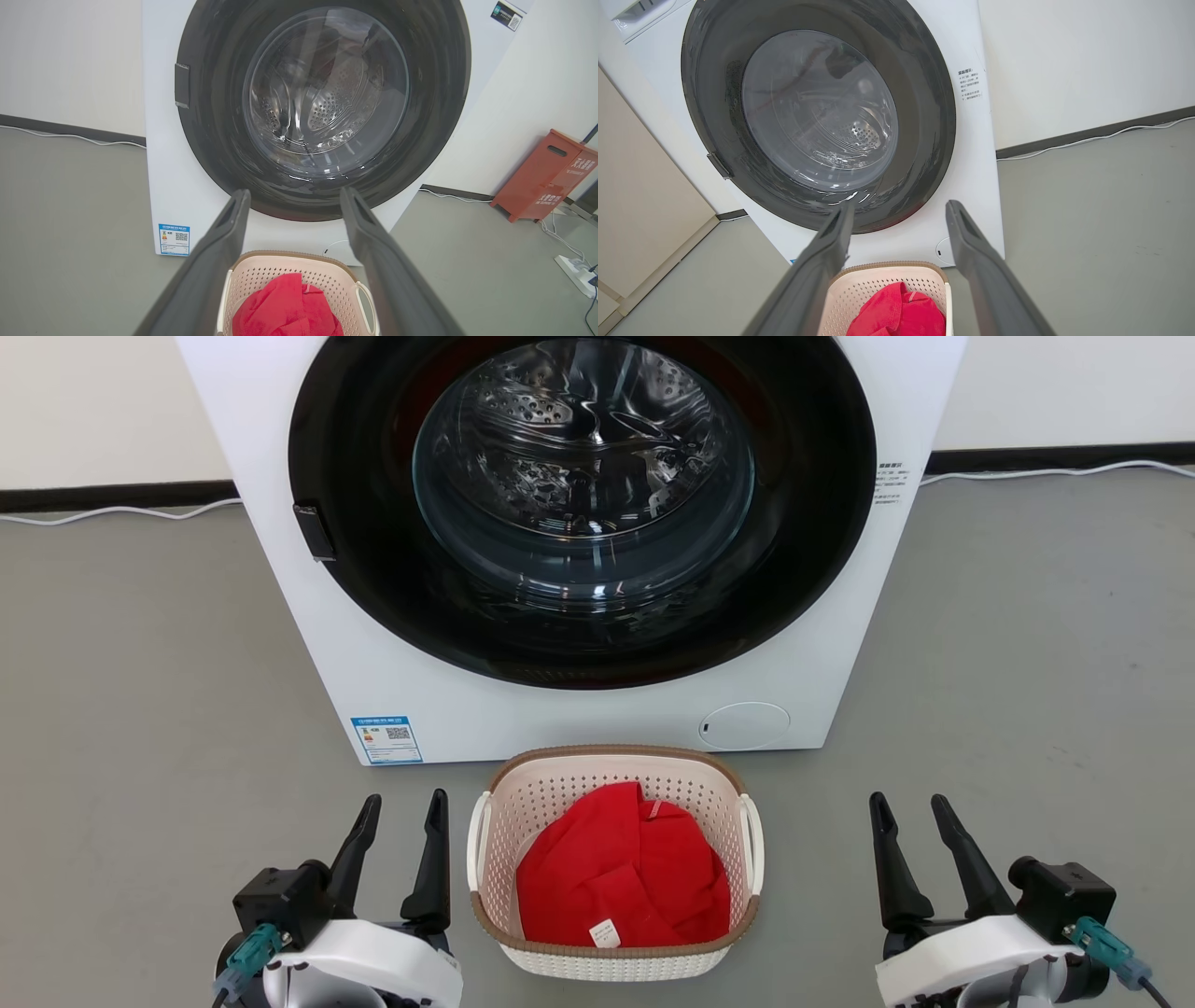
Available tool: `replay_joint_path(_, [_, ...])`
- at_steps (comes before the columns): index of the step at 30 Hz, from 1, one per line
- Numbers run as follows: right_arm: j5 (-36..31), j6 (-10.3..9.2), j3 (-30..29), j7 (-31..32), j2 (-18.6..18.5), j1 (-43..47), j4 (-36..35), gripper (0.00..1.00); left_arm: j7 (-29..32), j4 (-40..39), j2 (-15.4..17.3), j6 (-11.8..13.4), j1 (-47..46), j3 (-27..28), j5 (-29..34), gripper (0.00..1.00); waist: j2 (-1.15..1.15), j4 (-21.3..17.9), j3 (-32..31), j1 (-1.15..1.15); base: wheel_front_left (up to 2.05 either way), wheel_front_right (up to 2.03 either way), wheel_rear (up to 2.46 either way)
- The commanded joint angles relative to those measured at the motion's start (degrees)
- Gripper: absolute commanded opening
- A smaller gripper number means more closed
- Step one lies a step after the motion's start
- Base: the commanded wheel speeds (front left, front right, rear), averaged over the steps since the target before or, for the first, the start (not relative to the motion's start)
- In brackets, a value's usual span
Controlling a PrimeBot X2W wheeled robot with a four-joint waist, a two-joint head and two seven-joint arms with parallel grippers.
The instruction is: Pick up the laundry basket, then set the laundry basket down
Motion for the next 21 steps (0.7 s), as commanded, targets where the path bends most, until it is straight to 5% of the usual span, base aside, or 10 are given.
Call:
replay_joint_path(1, [-0.76, 0.41, 1.39, -0.62, -0.12, -0.84, -1.37, 1.0, -0.6, -1.2, 0.28, 0.49, -0.58, 1.53, -0.18, 1.0, 0.0, -0.02, -0.06, 0.0, 0.0, 0.0, 0.0])
replay_joint_path(13, [-0.59, 0.41, 1.28, -0.62, -0.09, -0.71, -1.01, 1.0, -0.6, -0.58, 0.28, 0.06, -0.47, 1.64, -1.28, 1.0, 0.0, -0.26, -0.36, 0.0, 0.0, 0.0, 0.0])
replay_joint_path(14, [0.0, 0.0, -0.03, 0.0, 0.0, 0.09, 0.21, 0.0, 0.0, 0.67, 0.0, -0.08, 0.39, 0.0, -1.17, 0.0, 0.0, -0.25, -0.37, 0.0, 0.0, 0.0, 0.0])
replay_joint_path(21, [2.13, 0.0, -0.21, 0.65, 0.22, 0.92, 1.95, 0.0, 0.87, 2.91, -0.25, -0.19, 1.45, 0.45, -3.33, 0.0, 0.0, -0.19, -0.41, 0.02, 0.0, 0.0, 0.0])
